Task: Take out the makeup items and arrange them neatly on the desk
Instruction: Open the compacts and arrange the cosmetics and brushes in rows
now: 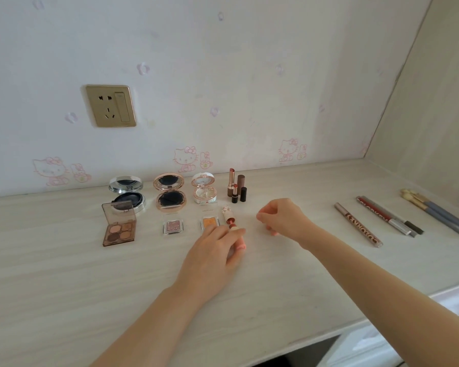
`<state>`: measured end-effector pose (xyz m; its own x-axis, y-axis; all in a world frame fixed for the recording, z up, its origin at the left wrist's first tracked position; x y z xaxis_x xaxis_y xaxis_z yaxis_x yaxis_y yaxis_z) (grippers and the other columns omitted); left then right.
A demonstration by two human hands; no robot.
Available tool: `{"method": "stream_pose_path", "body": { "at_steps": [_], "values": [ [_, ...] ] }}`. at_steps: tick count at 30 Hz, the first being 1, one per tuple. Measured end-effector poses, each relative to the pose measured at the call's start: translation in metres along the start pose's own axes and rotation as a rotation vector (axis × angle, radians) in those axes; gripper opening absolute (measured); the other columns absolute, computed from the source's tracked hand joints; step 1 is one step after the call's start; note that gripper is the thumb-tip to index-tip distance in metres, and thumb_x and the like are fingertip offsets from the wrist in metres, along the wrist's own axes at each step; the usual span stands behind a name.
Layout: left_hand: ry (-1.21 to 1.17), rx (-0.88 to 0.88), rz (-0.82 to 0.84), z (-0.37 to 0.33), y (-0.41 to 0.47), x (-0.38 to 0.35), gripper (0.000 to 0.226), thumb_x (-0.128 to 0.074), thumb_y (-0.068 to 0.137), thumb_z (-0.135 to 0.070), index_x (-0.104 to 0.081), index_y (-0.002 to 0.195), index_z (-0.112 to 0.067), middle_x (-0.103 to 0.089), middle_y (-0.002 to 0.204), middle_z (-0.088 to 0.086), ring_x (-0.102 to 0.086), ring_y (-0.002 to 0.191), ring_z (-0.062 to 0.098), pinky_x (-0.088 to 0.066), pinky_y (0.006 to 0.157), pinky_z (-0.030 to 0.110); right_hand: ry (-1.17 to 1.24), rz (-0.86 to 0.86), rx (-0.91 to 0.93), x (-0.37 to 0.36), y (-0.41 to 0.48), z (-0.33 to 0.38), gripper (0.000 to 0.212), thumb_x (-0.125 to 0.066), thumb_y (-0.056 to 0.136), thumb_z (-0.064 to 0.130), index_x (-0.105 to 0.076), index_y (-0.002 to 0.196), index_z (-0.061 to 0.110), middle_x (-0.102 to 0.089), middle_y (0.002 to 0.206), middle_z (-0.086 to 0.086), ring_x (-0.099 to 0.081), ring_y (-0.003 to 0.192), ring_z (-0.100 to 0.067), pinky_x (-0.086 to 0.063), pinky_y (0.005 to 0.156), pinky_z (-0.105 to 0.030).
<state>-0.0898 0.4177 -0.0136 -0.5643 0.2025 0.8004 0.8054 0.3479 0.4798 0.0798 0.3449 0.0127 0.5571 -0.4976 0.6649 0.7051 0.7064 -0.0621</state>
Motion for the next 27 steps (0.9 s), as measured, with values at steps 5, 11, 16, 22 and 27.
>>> {"method": "stream_pose_path", "body": {
  "at_steps": [5,11,16,22,27],
  "values": [
    [0.049,-0.023,-0.088,-0.011,0.001,0.008,0.026,-0.064,0.089,-0.023,-0.066,0.114,-0.022,-0.062,0.098,-0.009,-0.052,0.1,0.015,-0.051,0.079,0.029,-0.119,-0.072,0.052,0.033,-0.033,-0.026,0.014,-0.056,0.09,0.024,-0.066,0.098,0.018,-0.065,0.092,0.005,-0.059,0.086,-0.013,-0.045,0.07,-0.023],
    [-0.046,-0.05,-0.063,-0.043,0.026,-0.002,0.022,-0.061,0.09,-0.021,-0.068,0.111,-0.023,-0.055,0.087,-0.015,-0.043,0.095,0.001,-0.047,0.072,0.025,-0.303,-0.199,0.111,0.079,-0.068,-0.058,0.015,-0.054,0.092,0.024,-0.064,0.103,0.021,-0.059,0.084,0.016,-0.056,0.084,-0.007,-0.037,0.072,-0.018],
    [-0.17,-0.004,0.03,-0.077,0.064,-0.042,0.019,-0.054,0.093,-0.024,-0.069,0.106,-0.026,-0.059,0.093,-0.014,-0.047,0.102,0.003,-0.044,0.081,0.027,-0.34,-0.278,0.07,0.113,-0.078,-0.096,0.017,-0.055,0.092,0.024,-0.064,0.106,0.021,-0.058,0.084,0.015,-0.057,0.087,-0.01,-0.038,0.073,-0.02],
    [-0.31,0.014,0.147,-0.106,0.1,-0.097,0.022,-0.055,0.091,-0.016,-0.069,0.108,-0.019,-0.062,0.107,-0.003,-0.054,0.109,0.013,-0.041,0.096,0.026,-0.377,-0.396,0.001,0.14,-0.072,-0.142,0.022,-0.059,0.09,0.025,-0.062,0.11,0.016,-0.063,0.099,0.002,-0.054,0.083,-0.013,-0.043,0.074,-0.024],
    [-0.304,0.083,0.2,-0.127,0.128,-0.131,0.033,-0.053,0.093,-0.018,-0.059,0.124,-0.013,-0.056,0.129,0.007,-0.042,0.128,0.02,-0.03,0.103,0.024,-0.37,-0.391,-0.061,0.145,-0.063,-0.165,0.027,-0.063,0.088,0.035,-0.061,0.109,0.018,-0.061,0.098,0.003,-0.053,0.09,-0.014,-0.041,0.076,-0.024]
  ]
}}
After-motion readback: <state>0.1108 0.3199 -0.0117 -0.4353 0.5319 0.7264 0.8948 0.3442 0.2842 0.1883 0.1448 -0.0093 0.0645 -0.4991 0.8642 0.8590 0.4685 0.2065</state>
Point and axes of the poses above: each hand's wrist, its own y-axis towards the middle knuckle, its own x-axis out of the back of the hand, z = x × y, the point moved 4 cm from there along y, towards the middle knuckle
